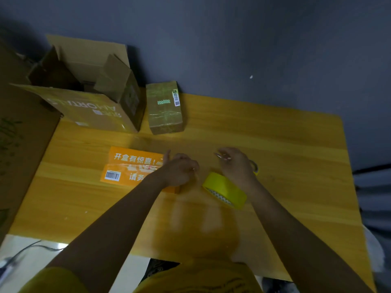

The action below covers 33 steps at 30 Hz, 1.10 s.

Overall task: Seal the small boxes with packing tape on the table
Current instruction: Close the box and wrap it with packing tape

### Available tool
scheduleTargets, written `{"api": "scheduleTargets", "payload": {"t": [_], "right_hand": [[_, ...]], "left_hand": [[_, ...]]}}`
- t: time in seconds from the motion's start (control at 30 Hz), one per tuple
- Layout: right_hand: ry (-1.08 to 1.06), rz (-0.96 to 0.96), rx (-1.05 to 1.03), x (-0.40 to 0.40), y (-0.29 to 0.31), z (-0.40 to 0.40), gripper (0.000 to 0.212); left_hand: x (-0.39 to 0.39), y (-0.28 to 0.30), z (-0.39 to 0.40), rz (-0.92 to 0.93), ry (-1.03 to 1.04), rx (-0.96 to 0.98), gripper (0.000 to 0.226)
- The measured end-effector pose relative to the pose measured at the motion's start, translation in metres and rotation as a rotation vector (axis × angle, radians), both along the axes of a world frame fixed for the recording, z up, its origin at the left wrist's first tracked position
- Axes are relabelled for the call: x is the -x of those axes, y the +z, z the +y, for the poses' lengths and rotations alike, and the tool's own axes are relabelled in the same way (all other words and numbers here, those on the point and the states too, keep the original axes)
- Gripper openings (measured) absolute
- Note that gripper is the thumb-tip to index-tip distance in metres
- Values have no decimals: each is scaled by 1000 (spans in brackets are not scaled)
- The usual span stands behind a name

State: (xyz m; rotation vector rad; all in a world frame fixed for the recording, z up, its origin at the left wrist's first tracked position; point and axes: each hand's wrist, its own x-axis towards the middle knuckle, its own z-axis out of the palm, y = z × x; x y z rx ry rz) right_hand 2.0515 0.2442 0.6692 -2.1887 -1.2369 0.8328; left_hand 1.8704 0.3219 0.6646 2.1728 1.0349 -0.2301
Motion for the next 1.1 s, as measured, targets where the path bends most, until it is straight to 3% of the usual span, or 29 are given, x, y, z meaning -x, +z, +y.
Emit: {"api": "scheduleTargets", "payload": {"t": [0.07,0.13,0.3,0.5,0.67,0.73,0.87,1.0,1.1], "right_hand": [[-32,327,-40,32,12,-4,43],[-24,416,51,56,10,-6,53],[-191,333,8,77,-2,-6,48],[-372,359,-69,77,-1,-7,70],[-426,239,-145,75,-3,-9,55],[-426,209,-148,73,-4,-9,47],[-373,155,-127,68,-3,-8,42],[-269,37,-27,66,4,-5,40],[-221,-58,104,74,3,6,33]], "left_hand": [[1,5,3,0,6,38,21],[1,10,6,13,-18,71,23],[3,15,9,-7,-49,128,23],[9,16,12,-85,2,229,22],[21,15,23,-249,184,365,49],[33,13,28,-146,76,220,67],[53,4,12,274,-172,-63,133],[63,-5,-3,314,-162,-246,133],[76,-8,-2,291,-134,-273,130]]}}
